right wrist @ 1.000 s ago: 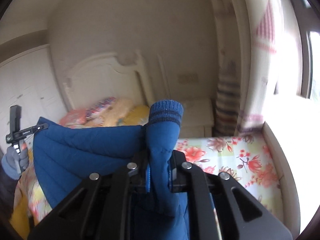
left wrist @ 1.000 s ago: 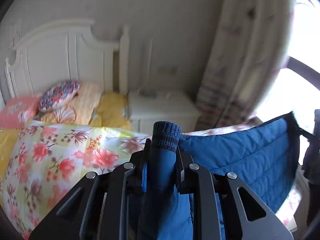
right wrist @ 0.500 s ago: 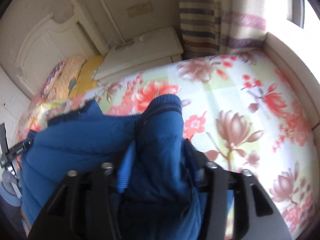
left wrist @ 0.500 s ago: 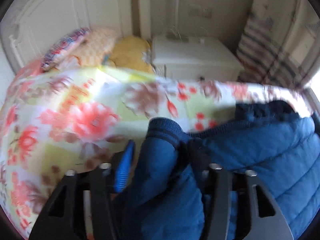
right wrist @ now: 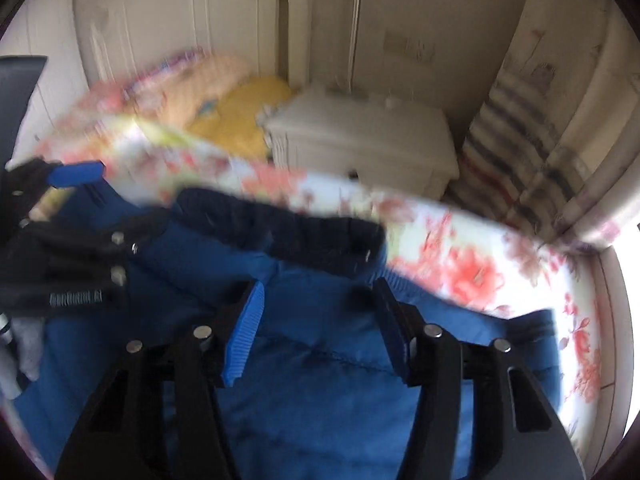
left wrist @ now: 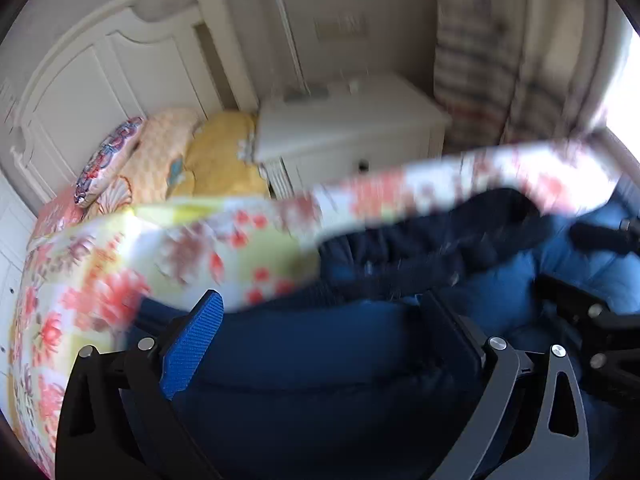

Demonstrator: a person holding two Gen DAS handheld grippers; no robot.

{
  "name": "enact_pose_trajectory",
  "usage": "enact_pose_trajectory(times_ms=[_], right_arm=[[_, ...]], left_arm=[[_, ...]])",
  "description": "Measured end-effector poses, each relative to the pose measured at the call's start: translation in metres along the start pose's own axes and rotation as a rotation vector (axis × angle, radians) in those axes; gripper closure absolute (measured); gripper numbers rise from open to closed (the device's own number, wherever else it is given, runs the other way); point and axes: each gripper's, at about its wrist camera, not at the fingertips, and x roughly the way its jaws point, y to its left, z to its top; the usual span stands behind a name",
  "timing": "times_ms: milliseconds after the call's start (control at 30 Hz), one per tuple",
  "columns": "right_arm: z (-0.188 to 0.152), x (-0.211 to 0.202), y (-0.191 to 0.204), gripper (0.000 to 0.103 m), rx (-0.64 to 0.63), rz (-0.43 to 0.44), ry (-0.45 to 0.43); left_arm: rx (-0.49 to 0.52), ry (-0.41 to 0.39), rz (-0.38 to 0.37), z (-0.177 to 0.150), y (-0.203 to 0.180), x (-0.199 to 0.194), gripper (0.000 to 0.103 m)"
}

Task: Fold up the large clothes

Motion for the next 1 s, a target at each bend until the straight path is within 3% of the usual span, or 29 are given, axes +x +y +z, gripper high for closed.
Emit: enact_pose_trajectory(times_ms=[100,633,733,800,900,933,1000], right_arm=[[-0.006,0.006,0.002,0.044,0.001,-0.008,-0.014],[-0.010,0.015,0.008,0.038,-0.033,-0.080,-0.068],[-0.007,0.014,0.005,0.034,-0.032,-0.061,-0.033],[-0.002,0.005,-0.008,0.033,-0.012,-0.047,0.018],[-0.004,-0.029,-0.037,0.030,0.044,-0.089,-0.061],[-0.007,-0.034,-0.052,0.025,0.068,-0.110,-0.079],[-0.022,-0.020,-0.089,0.024,0.149,-0.110,-0.016]], left_arm=[[-0.037,-0.001,0.002,-0.007,0.003,0.011,0.004],[-0.032,-0.046,0.039,-0.009,-0.002,0.012,0.004],[-0.044,-0.006,-0.008,-0.006,0.005,0.013,0.004],[-0.067,0.005,-0.033,-0.003,0.020,0.001,0.004],[-0.068,-0.082,0.004,-0.007,0.048,-0.027,0.004],[-0.066,-0.081,0.036,-0.010,0.057,-0.027,0.004],[-0.076,-0.017,0.062,-0.020,0.077,-0.010,0.004]])
